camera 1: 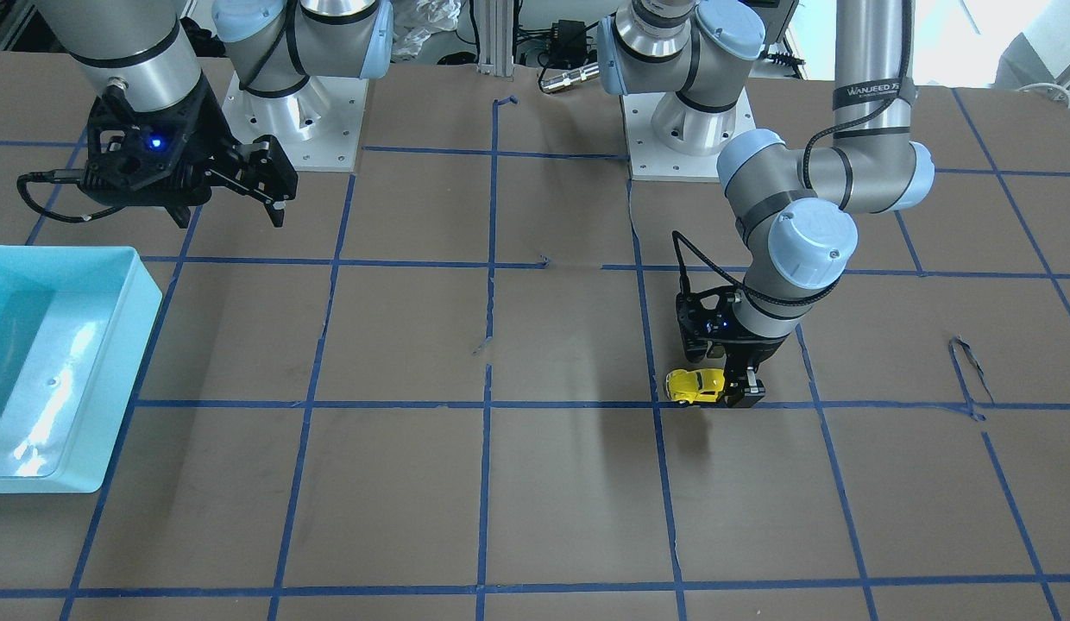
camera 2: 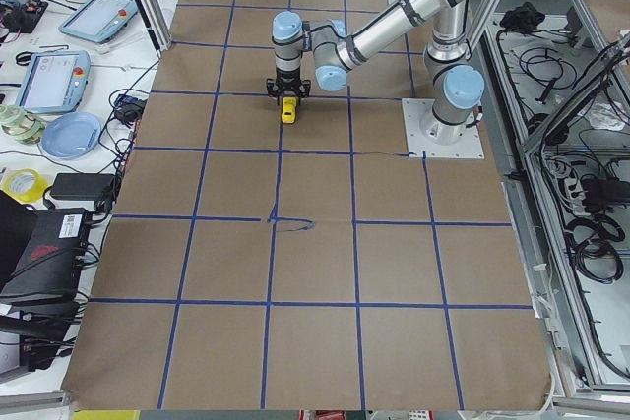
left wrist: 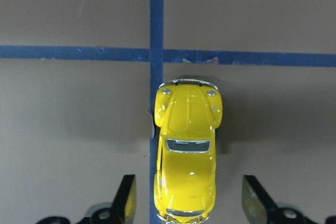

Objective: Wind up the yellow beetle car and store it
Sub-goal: 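Close the left gripper on the yellow car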

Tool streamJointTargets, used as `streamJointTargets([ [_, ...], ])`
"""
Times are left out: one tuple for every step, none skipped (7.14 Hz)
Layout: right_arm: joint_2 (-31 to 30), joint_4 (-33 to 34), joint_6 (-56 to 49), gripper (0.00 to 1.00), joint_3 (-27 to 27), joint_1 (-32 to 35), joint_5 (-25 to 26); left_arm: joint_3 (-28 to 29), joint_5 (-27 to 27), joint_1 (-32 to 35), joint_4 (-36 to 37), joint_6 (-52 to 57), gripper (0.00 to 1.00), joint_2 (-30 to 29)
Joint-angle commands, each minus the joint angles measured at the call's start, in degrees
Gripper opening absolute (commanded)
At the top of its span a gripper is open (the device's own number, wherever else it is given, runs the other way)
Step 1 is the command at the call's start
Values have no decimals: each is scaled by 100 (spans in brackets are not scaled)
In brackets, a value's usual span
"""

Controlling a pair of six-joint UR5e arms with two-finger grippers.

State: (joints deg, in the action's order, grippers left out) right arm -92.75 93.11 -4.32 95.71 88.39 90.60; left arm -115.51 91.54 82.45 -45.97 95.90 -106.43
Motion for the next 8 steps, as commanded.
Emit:
streamJointTargets([
  [-6, -3, -8, 100, -26, 3, -7, 20, -13, -18, 96, 8, 75, -115],
  [3, 6, 1, 100, -17, 3, -7, 11, -39, -19, 105, -1, 74, -159],
  [12, 162, 10, 100, -26, -6, -7, 11, -318, -36, 79, 16, 71, -168],
  [20, 321, 27, 100, -9, 3, 1, -7, -329, -36, 88, 8, 71, -185],
  [21, 331, 45, 100, 0, 12, 1, 2, -286, -36, 88, 25, 71, -194],
  [21, 331, 45, 100, 18, 3, 10, -15, -259, -45, 79, 25, 71, -185],
  [12, 331, 45, 100, 18, 12, 1, -24, -259, -45, 79, 16, 72, -185],
  [3, 322, 45, 100, 18, 12, 10, -33, -259, -45, 79, 8, 72, -194],
])
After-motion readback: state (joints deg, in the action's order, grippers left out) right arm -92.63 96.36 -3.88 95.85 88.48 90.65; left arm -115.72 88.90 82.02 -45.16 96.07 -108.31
